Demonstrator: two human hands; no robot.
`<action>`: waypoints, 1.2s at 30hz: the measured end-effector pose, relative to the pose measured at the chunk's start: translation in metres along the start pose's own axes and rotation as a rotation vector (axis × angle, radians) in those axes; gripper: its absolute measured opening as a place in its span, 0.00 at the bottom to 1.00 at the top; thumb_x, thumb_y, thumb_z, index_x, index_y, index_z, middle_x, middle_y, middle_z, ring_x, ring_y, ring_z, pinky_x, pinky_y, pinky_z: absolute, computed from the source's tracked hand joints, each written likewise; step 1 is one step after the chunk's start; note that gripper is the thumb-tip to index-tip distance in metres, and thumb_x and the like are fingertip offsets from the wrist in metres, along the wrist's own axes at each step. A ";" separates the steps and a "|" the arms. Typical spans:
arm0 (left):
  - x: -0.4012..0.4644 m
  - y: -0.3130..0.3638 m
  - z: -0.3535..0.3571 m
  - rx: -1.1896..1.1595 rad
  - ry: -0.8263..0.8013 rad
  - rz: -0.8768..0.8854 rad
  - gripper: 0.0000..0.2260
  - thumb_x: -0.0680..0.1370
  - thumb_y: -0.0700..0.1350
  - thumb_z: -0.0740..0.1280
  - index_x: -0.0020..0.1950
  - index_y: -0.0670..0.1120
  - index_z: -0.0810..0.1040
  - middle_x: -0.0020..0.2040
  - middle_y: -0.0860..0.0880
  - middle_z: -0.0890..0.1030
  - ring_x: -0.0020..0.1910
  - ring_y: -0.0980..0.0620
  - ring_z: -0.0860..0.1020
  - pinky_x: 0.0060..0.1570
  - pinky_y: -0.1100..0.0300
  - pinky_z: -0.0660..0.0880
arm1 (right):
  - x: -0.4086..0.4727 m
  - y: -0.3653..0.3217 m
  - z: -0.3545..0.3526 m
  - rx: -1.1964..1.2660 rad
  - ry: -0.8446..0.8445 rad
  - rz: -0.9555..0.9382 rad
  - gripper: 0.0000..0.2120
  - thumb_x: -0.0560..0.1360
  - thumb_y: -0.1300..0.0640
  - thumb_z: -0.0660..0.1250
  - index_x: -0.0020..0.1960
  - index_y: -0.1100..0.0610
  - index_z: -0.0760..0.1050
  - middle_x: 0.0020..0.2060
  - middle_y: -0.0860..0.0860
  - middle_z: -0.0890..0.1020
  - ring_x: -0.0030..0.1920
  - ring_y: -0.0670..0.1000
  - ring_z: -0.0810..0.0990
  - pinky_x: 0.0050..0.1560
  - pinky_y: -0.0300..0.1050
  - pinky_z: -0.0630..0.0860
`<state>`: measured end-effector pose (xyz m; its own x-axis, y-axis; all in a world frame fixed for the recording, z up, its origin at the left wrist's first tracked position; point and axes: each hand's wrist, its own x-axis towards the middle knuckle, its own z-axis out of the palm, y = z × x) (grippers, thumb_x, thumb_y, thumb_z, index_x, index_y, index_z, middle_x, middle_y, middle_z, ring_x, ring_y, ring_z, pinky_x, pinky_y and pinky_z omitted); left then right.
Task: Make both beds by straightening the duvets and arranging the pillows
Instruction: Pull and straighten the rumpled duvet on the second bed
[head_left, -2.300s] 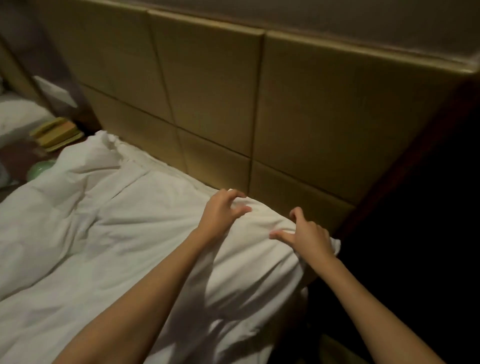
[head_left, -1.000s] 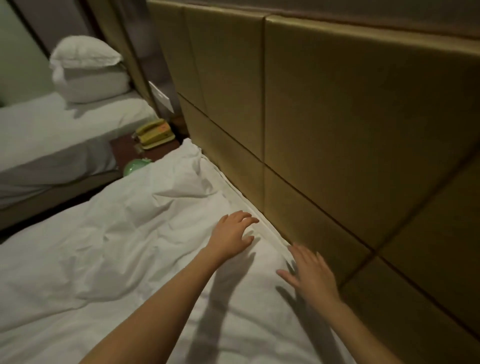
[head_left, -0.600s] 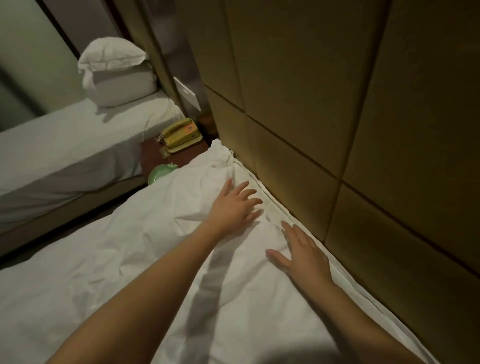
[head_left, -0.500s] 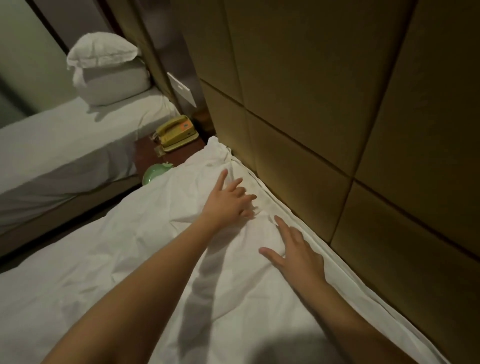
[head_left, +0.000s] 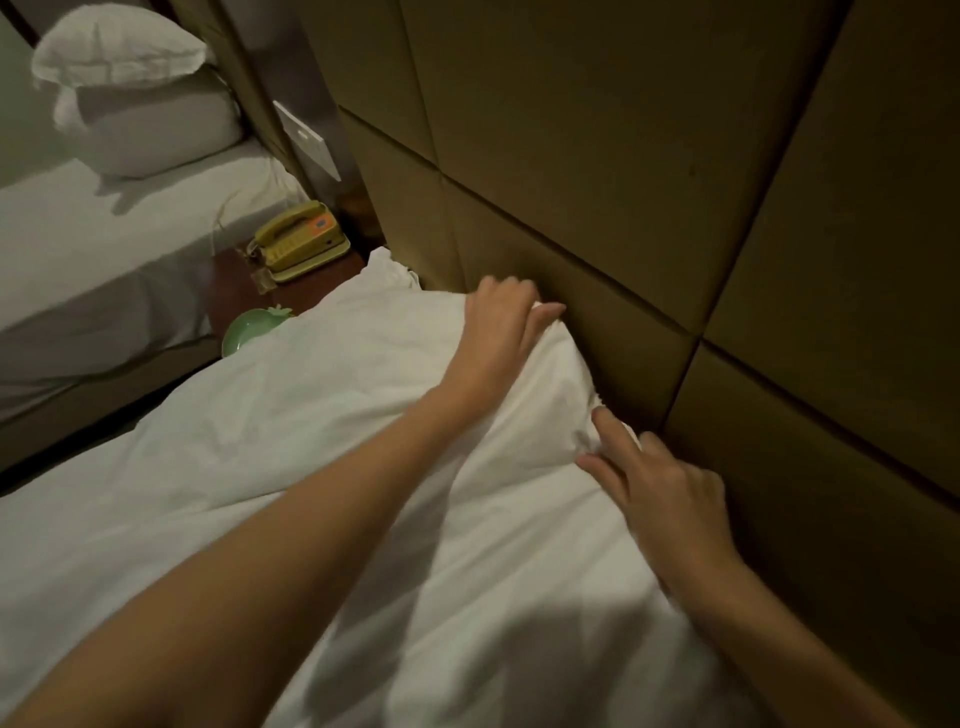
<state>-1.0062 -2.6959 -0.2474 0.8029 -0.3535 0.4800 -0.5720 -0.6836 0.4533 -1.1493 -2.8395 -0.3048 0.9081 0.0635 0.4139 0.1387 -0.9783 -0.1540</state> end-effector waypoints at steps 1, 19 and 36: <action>-0.007 0.000 0.012 -0.006 0.017 -0.020 0.15 0.79 0.52 0.56 0.37 0.44 0.67 0.36 0.45 0.68 0.38 0.46 0.66 0.42 0.55 0.61 | -0.003 0.000 0.002 -0.018 -0.041 0.006 0.19 0.76 0.42 0.63 0.61 0.52 0.75 0.28 0.53 0.72 0.18 0.51 0.67 0.26 0.34 0.50; -0.090 -0.090 0.015 0.599 -0.350 -0.429 0.26 0.78 0.63 0.36 0.76 0.63 0.41 0.79 0.53 0.41 0.77 0.46 0.38 0.68 0.37 0.31 | -0.012 -0.057 0.064 0.155 -0.290 0.083 0.29 0.79 0.34 0.39 0.76 0.44 0.55 0.75 0.52 0.61 0.75 0.55 0.55 0.72 0.61 0.52; -0.128 -0.062 0.029 0.310 -0.540 -0.535 0.22 0.83 0.55 0.43 0.78 0.56 0.49 0.79 0.50 0.49 0.78 0.50 0.46 0.74 0.43 0.41 | -0.046 -0.042 0.111 0.144 -0.453 0.165 0.37 0.68 0.33 0.18 0.75 0.40 0.37 0.78 0.47 0.50 0.77 0.49 0.45 0.72 0.52 0.35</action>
<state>-1.0688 -2.6263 -0.3586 0.9694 -0.1339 -0.2058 -0.0798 -0.9645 0.2518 -1.1532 -2.7796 -0.4170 0.9984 0.0210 -0.0520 0.0033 -0.9476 -0.3196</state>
